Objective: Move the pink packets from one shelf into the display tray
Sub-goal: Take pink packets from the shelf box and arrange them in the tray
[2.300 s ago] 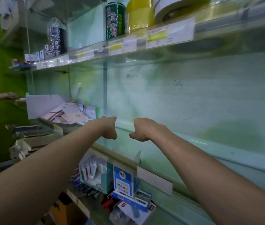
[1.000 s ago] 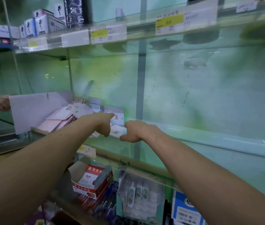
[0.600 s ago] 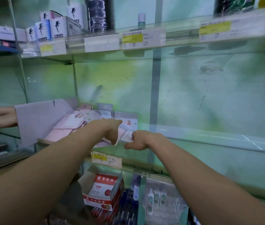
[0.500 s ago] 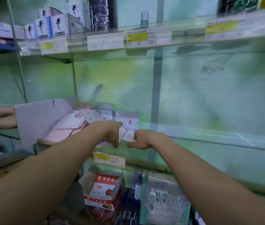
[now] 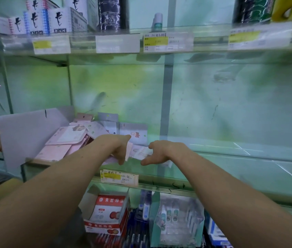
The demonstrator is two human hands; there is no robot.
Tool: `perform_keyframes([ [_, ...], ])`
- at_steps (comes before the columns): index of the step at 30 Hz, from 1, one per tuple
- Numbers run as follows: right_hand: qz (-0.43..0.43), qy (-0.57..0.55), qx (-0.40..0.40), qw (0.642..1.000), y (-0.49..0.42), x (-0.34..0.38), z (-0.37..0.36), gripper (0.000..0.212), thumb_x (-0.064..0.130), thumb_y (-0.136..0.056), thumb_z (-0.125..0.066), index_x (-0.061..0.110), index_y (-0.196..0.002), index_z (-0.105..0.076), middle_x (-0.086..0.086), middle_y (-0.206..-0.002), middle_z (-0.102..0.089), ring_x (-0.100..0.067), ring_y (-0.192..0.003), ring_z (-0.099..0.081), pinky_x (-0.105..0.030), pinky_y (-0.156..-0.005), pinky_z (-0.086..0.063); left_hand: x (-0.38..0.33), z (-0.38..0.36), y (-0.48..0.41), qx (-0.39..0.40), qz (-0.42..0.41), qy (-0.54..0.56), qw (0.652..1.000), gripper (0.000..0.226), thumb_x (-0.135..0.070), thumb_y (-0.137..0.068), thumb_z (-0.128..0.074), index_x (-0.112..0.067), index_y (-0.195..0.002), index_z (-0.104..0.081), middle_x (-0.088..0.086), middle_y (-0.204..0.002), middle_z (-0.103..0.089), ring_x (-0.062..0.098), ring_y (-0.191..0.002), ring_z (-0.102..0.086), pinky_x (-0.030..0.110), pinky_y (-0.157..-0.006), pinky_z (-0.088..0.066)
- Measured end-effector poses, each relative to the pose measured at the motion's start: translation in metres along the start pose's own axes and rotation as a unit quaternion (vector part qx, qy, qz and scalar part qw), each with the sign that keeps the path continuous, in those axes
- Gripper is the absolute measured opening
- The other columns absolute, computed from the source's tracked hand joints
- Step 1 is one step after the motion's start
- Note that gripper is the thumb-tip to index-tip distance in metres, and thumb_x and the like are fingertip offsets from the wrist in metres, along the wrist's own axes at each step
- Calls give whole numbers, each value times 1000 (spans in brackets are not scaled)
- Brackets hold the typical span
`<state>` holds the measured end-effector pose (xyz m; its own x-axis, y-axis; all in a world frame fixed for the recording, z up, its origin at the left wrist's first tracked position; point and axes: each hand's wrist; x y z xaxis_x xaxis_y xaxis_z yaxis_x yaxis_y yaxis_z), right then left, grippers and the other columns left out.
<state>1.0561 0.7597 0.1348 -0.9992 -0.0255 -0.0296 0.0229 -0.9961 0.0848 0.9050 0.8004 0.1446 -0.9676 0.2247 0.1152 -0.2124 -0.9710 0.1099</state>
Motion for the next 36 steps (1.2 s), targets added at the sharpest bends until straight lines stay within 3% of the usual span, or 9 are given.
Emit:
perform_keyframes([
  [4, 11, 10, -5, 1000, -1, 3, 0, 47, 60, -83, -55, 16, -97, -49, -4, -108, -55, -26, -98, -53, -42, -95, -45, -5, 0, 3, -38, -30, -41, 998, 68, -30, -87, -63, -17, -146, -31, 5, -147, -40, 26, -127, -47, 39, -101, -43],
  [8, 19, 29, -10, 999, 10, 9, 2, 34, 46, -86, -54, 17, -74, -43, -3, -90, -52, -26, -84, -52, -35, -80, -46, -13, -1, 5, -86, -62, -44, 993, 36, -43, -98, -38, -14, -111, -55, 4, -122, -58, 25, -107, -54, 44, -96, -37],
  [14, 41, 86, -52, 994, 31, 14, 0, 22, 16, -93, -43, 11, -112, -53, -9, -109, -57, -25, -86, -49, -31, -71, -39, -23, -15, -1, -179, -95, -141, 969, 15, -25, -98, -42, -14, -103, -52, 6, -108, -61, 26, -99, -59, 35, -79, -38],
  [17, 36, 95, -74, 992, 33, 3, -3, 26, 4, -93, -40, 7, -115, -53, -10, -115, -57, -28, -97, -55, -31, -71, -40, -30, -16, -3, -213, -77, -141, 964, 9, -16, -96, -45, -17, -93, -53, 5, -100, -61, 25, -100, -59, 41, -95, -35],
  [22, 30, 117, -157, 980, 43, -27, -5, 25, 0, -91, -44, 7, -112, -56, -14, -115, -60, -31, -105, -58, -32, -75, -42, -53, -4, 4, -291, -74, -156, 941, 28, -7, -91, -46, -18, -66, -41, 1, -90, -60, 23, -94, -58, 42, -104, -26],
  [25, 0, 142, -189, 972, 66, -50, 2, 25, -5, -89, -43, 9, -106, -56, -11, -100, -60, -32, -95, -58, -31, -69, -37, -77, 5, 11, -325, -91, -163, 927, 23, -7, -90, -46, -20, -71, -43, -1, -87, -58, 23, -91, -58, 40, -102, -26],
  [28, -39, 159, -201, 966, 96, -78, 7, 19, -7, -86, -44, 11, -82, -44, -3, -68, -36, -30, -78, -46, -31, -66, -35, -111, 16, 23, -337, -118, -150, 922, 19, -9, -91, -46, -22, -76, -43, -1, -99, -62, 22, -100, -57, 42, -106, -22],
  [34, -131, 165, -177, 962, 170, -143, 8, 27, -11, -83, -45, 10, -69, -37, -2, -66, -35, -20, -57, -40, -28, -51, -31, -196, 34, 68, -352, -191, -128, 907, 17, -13, -93, -40, -25, -88, -51, 1, -107, -63, 24, -106, -55, 48, -109, -18],
  [36, -156, 157, -173, 960, 202, -165, 5, 20, -10, -84, -45, 9, -81, -50, -4, -77, -48, -25, -69, -51, -28, -58, -37, -230, 36, 89, -354, -218, -120, 902, 16, -13, -94, -40, -24, -86, -48, 1, -105, -63, 24, -104, -55, 49, -110, -17],
])
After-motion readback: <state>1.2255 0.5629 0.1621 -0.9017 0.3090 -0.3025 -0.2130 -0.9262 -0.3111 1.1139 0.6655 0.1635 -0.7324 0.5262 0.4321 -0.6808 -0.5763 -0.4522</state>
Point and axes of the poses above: each hand's wrist, its own y-axis away from the middle knuckle, its own z-axis out of the back of the hand, x = y × z
